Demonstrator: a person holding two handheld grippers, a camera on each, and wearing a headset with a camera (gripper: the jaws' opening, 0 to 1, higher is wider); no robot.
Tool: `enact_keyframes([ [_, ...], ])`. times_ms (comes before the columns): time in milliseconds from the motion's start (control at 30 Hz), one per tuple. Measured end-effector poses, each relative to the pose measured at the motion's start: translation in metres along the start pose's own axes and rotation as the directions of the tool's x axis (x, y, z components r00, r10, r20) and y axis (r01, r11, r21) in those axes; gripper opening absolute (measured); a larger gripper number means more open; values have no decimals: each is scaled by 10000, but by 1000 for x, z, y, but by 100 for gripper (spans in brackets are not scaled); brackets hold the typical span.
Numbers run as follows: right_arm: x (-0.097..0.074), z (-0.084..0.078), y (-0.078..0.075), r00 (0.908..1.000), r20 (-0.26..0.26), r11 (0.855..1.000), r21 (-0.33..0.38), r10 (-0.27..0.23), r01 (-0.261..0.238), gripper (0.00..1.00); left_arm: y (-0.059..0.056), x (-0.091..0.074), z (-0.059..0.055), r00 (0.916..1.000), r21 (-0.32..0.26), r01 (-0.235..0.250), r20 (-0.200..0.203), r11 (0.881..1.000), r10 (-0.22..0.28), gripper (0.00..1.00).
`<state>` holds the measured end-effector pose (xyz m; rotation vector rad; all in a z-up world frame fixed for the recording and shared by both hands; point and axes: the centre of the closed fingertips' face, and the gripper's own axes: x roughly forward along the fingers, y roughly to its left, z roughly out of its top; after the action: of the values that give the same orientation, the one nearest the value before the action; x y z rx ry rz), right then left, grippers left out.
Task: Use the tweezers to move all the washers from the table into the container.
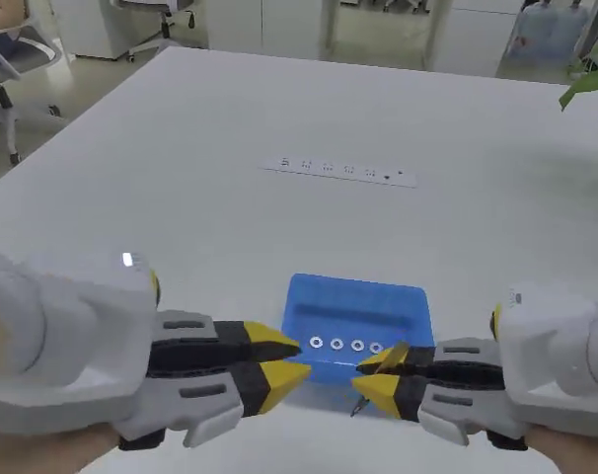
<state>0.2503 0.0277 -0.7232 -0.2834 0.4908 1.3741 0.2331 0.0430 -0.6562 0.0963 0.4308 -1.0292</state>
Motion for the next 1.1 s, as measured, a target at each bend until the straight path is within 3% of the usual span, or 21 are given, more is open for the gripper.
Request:
enact_keyframes([
  [167, -3, -6, 7, 9997, -243, 9996, -264, 95, -102, 3, -9, 20, -4, 9934, 726, 826, -856, 9939, -763, 0],
  [300, -4, -14, 14, 9976, -652, 9967, -766, 225, -274, 3, -17, 35, -5, 9863, 752, 1297, -1118, 9887, -1209, 0],
  [500, -2, -32, 22, 9883, -1496, 9870, -1518, 293, -522, 3, -31, 54, -14, 9663, 1240, 2034, -1853, 9712, -1787, 0],
  [600, -1, -38, 25, 9834, -1783, 9817, -1780, 349, -672, 3, -35, 61, -17, 9587, 1366, 2179, -2151, 9664, -1858, 8],
  [700, -1, -43, 25, 9770, -2112, 9749, -2098, 289, -742, 3, -42, 66, -23, 9425, 1578, 2597, -2564, 9527, -2145, 8],
  [767, -1, -45, 23, 9744, -2236, 9713, -2260, 219, -737, 3, -42, 68, -29, 9325, 1733, 2715, -2909, 9467, -2142, 0],
  [967, 1, -56, 20, 9666, -2561, 9727, -2208, 131, -716, 3, -34, 67, -40, 9193, 2140, 2762, -3431, 9370, -1927, 0],
  [1033, 3, -60, 20, 9638, -2662, 9723, -2214, 134, -747, 3, -32, 66, -46, 9110, 2212, 2826, -3664, 9334, -1890, 0],
  [1100, 5, -64, 20, 9610, -2764, 9722, -2227, 78, -719, 4, -29, 65, -55, 8966, 2281, 2911, -4039, 9291, -1818, 0],
])
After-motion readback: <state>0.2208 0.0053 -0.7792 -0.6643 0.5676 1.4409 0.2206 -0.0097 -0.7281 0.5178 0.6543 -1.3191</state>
